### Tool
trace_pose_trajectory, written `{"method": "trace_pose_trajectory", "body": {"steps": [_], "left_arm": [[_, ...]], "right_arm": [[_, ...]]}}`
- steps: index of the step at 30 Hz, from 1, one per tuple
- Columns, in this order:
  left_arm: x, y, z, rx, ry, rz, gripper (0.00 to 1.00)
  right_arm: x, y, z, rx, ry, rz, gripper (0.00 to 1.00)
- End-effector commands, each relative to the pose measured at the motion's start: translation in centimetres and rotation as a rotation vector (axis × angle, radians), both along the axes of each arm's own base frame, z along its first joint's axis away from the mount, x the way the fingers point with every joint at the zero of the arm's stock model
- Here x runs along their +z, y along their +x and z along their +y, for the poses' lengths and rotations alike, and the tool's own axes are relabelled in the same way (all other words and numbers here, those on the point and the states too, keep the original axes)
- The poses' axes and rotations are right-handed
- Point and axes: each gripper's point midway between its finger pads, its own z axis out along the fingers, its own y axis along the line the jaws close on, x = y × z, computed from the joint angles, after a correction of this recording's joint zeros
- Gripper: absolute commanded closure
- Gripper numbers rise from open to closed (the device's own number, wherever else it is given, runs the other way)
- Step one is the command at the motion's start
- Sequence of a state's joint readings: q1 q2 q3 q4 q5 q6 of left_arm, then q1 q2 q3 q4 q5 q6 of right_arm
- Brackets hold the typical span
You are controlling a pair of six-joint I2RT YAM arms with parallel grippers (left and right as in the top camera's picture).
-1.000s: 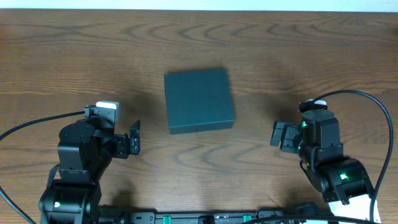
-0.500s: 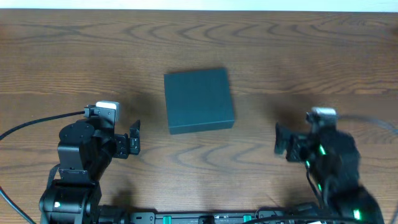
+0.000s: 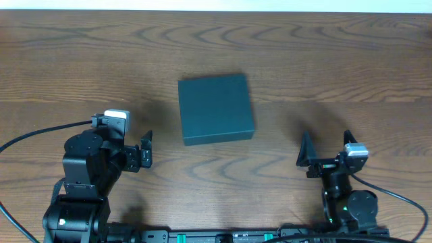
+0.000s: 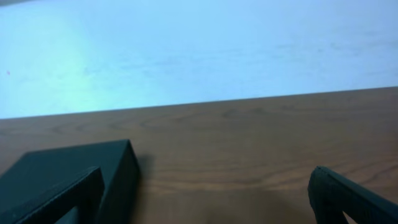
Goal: Pack container
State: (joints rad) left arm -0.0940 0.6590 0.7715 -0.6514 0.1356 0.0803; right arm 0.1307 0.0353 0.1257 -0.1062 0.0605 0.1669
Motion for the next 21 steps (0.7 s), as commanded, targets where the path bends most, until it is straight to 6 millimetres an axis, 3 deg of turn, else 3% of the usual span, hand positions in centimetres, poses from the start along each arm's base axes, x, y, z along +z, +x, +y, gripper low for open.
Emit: {"method": "trace_pose_trajectory", "body": {"steps": [1, 7, 21], "left_arm": [[-0.1, 0.0, -0.3, -0.020, 0.004, -0.001, 0.01], [-0.1, 0.0, -0.3, -0.020, 0.004, -0.001, 0.01], [-0.1, 0.0, -0.3, -0.020, 0.004, -0.001, 0.01]], "right_arm": [[-1.2, 0.3, -1.3, -0.074, -0.014, -0.018, 0.01], [-4.2, 0.6, -1.6, -0.087, -0.028, 0.049, 0.01], [-4.2, 0.6, -1.1, -0.056, -0.082, 0.044, 0.01]]}}
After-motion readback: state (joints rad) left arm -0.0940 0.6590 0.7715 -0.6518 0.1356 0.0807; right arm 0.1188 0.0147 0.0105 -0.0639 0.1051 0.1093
